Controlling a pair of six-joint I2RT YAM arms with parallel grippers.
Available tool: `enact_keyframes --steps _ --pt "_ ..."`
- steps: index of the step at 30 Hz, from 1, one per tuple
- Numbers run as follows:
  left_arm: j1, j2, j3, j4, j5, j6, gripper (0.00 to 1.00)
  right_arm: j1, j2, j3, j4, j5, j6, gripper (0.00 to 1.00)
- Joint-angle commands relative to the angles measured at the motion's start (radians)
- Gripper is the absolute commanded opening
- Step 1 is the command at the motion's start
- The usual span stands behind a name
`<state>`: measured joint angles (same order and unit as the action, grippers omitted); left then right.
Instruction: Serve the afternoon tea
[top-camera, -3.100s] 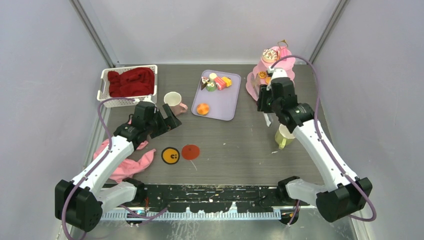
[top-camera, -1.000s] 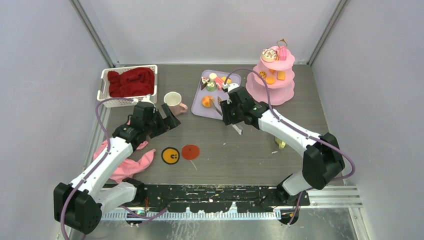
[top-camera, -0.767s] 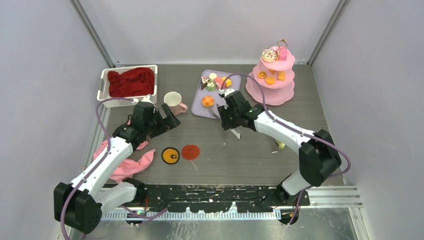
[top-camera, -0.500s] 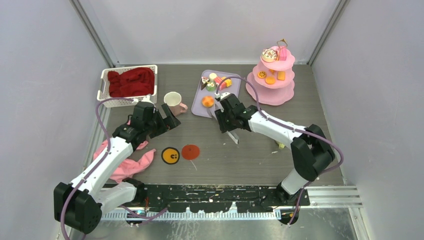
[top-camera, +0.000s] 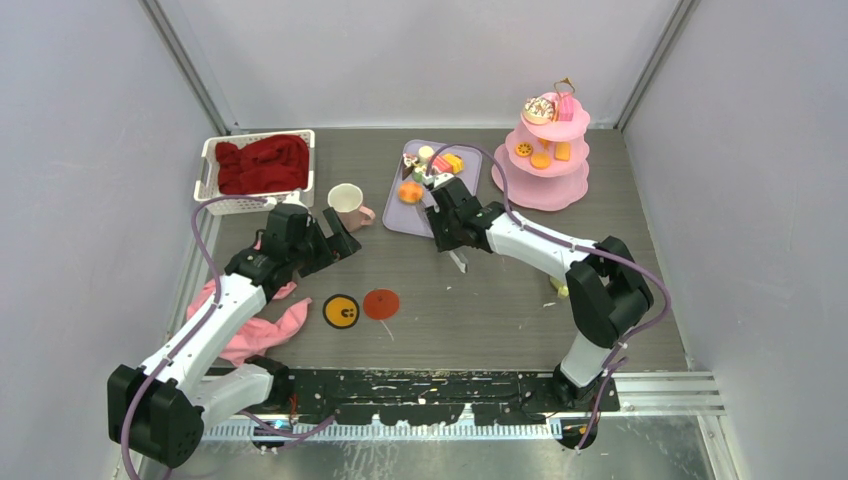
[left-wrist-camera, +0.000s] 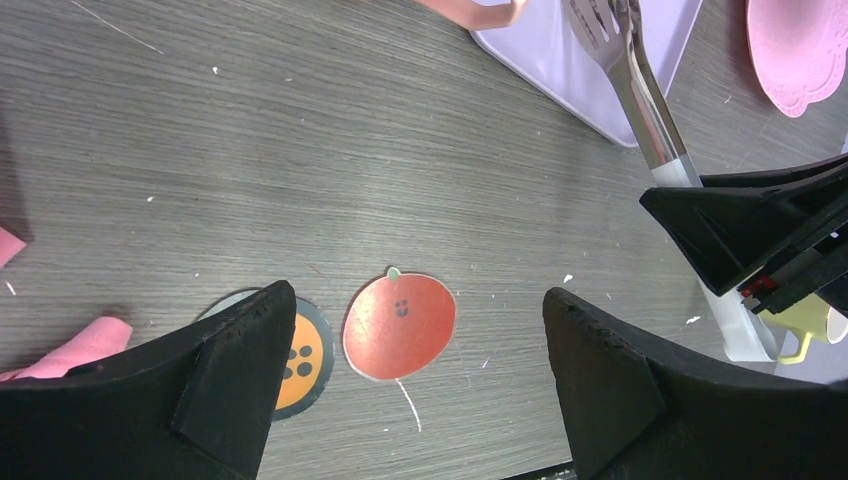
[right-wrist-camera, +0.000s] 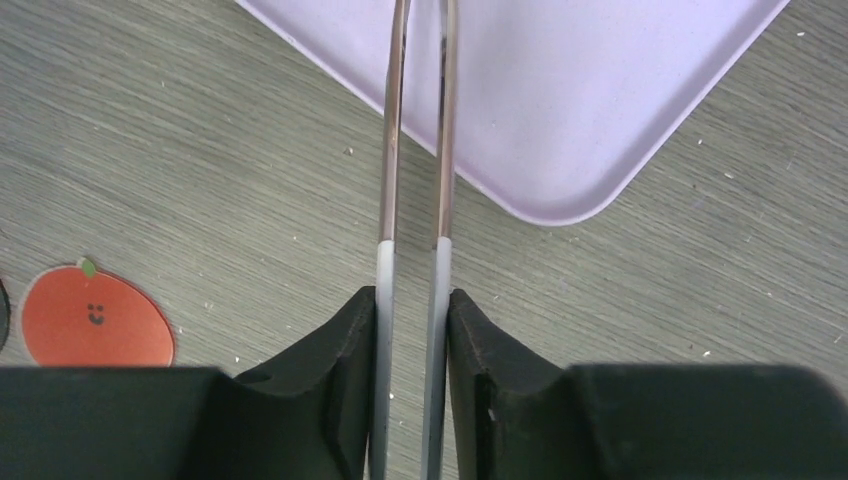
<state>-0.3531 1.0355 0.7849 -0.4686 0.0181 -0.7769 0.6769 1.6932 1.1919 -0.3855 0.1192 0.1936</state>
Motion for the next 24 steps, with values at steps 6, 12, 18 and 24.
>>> enact_keyframes --steps 6,12,18,24 --pt "0.006 -0.014 0.018 0.017 -0.014 0.016 0.93 0.005 -0.033 0.027 0.066 0.035 0.011 0.19" --pt "0.005 -0.011 0.016 0.022 -0.013 0.016 0.93 0.005 -0.07 0.008 0.051 0.042 0.008 0.24" --pt "0.006 -0.005 0.008 0.032 -0.007 0.013 0.93 0.005 -0.034 0.026 0.026 0.044 0.001 0.43" --pt "0.005 -0.004 0.012 0.029 -0.012 0.017 0.93 0.004 0.009 0.063 0.048 0.042 0.003 0.49"
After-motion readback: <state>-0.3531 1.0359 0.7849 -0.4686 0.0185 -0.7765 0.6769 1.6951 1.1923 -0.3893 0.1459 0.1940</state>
